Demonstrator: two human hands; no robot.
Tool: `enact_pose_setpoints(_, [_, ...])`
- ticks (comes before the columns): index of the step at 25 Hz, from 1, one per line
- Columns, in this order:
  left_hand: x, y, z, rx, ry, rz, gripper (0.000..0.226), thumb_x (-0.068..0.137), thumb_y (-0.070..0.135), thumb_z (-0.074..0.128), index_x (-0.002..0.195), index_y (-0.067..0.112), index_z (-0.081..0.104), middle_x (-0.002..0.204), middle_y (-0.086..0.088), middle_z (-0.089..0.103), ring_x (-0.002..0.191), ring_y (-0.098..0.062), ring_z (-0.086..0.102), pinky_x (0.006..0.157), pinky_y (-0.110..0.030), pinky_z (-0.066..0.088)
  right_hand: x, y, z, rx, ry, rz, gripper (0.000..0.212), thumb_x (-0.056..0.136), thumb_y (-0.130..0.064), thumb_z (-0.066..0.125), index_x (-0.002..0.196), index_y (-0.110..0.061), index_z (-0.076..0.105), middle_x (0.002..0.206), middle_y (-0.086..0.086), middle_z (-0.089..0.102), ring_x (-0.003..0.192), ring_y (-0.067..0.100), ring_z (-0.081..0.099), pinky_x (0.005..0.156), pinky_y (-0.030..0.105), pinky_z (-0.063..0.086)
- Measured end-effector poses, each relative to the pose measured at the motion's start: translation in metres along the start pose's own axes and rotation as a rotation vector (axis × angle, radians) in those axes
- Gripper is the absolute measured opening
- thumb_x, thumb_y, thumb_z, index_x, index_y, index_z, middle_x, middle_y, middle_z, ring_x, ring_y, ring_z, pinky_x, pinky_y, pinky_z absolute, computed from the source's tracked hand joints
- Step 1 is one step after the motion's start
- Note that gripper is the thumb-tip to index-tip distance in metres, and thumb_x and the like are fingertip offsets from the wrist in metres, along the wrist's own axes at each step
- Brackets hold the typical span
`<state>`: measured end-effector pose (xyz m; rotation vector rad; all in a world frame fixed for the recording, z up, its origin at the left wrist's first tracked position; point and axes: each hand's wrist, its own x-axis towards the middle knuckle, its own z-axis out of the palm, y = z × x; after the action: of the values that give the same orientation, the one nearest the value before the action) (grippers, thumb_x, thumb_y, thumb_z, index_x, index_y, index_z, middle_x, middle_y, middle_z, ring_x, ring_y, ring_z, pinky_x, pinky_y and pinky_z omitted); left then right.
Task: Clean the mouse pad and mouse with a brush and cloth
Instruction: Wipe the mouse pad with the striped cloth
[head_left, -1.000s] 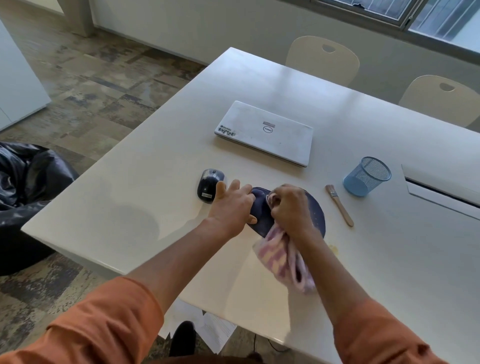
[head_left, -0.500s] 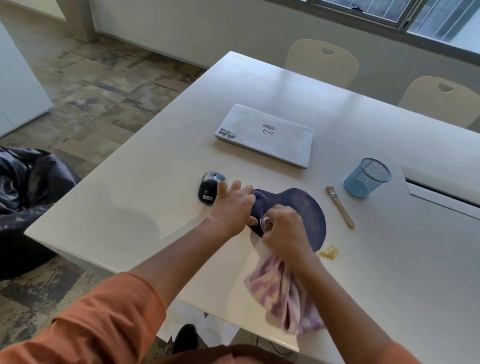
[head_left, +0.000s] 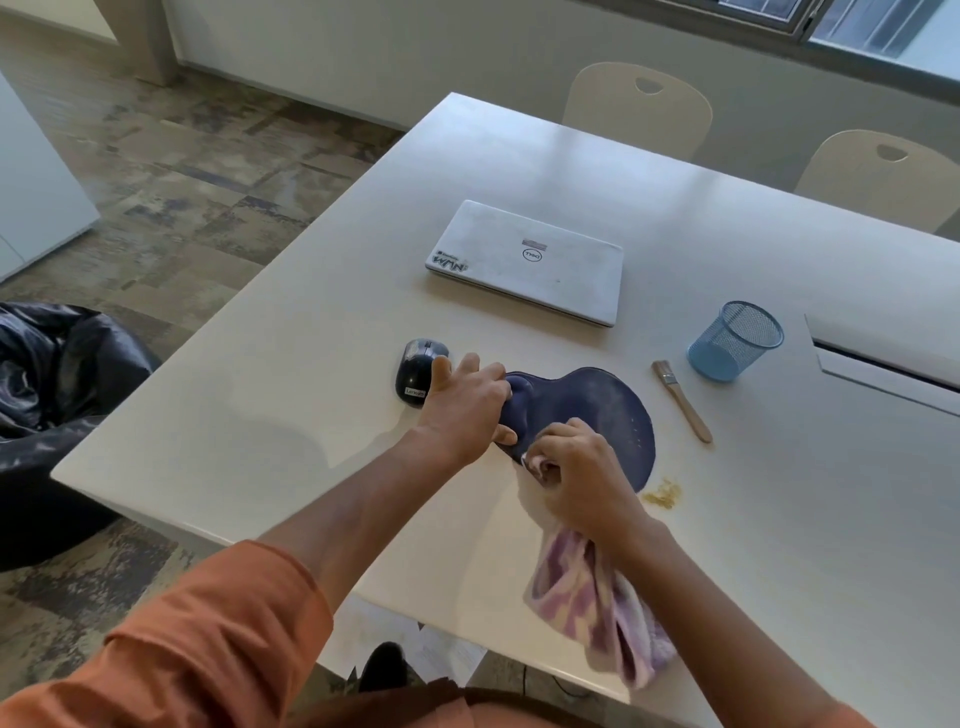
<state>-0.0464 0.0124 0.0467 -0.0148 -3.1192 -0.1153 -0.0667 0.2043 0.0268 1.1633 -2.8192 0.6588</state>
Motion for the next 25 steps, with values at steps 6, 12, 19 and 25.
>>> enact_pose_setpoints(6, [0.001,-0.002,0.001,-0.001,0.003,0.009,0.051,0.090,0.061,0.069,0.129,0.029,0.066,0.123,0.011,0.055,0.121,-0.021,0.044,0.094,-0.046,0.029,0.004,0.007,-0.004,-0.016,-0.033,-0.112,0.015,0.082,-0.002,0.085,0.082,-0.017,0.082,0.085,-0.008,0.075,0.075,0.015,0.048,0.063,0.026,0.043])
enact_pose_setpoints(12, [0.000,0.000,0.001,0.010,0.004,0.002,0.051,0.091,0.062,0.067,0.129,0.028,0.065,0.123,0.009,0.055,0.120,-0.022,0.045,0.095,-0.047,0.030,-0.006,0.008,-0.005,-0.020,-0.046,-0.110,0.017,0.084,-0.002,0.084,0.082,-0.019,0.081,0.086,-0.008,0.074,0.075,0.018,0.050,0.064,0.034,0.051])
enact_pose_setpoints(19, [0.000,0.002,0.002,0.018,-0.017,0.001,0.050,0.092,0.060,0.067,0.130,0.027,0.065,0.124,0.009,0.054,0.122,-0.022,0.044,0.095,-0.046,0.030,-0.018,0.010,-0.006,-0.008,-0.010,-0.077,0.017,0.085,0.000,0.083,0.080,-0.016,0.080,0.088,-0.005,0.075,0.078,0.019,0.052,0.063,0.034,0.050])
enact_pose_setpoints(25, [0.000,0.001,0.003,0.023,-0.016,0.007,0.048,0.091,0.060,0.067,0.127,0.027,0.066,0.122,0.010,0.054,0.121,-0.022,0.044,0.094,-0.046,0.029,-0.021,0.000,-0.002,-0.056,0.032,0.014,0.015,0.080,0.000,0.085,0.079,-0.014,0.079,0.085,-0.001,0.074,0.076,0.021,0.055,0.062,0.033,0.050])
